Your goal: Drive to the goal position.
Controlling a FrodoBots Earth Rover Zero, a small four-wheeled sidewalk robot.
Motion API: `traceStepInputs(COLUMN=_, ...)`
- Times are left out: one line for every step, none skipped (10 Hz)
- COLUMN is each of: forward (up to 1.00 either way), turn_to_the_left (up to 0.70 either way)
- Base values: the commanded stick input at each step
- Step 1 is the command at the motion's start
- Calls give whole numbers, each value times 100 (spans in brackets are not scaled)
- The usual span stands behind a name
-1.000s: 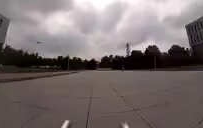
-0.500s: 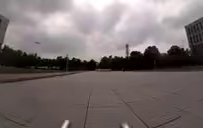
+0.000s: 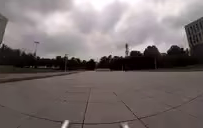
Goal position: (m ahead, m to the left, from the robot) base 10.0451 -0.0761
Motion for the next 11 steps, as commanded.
traceStepInputs(forward=100, turn_to_the_left=0)
traceStepInputs(forward=100, turn_to_the_left=0)
traceStepInputs(forward=100, turn_to_the_left=0)
traceStepInputs(forward=100, turn_to_the_left=0)
traceStepInputs(forward=100, turn_to_the_left=0)
traceStepInputs(forward=100, turn_to_the_left=0)
traceStepInputs(forward=100, turn_to_the_left=0)
traceStepInputs(forward=100, turn_to_the_left=0)
traceStepInputs(forward=100, turn_to_the_left=0)
traceStepInputs(forward=100, turn_to_the_left=0)
traceStepInputs(forward=100, turn_to_the_left=0)
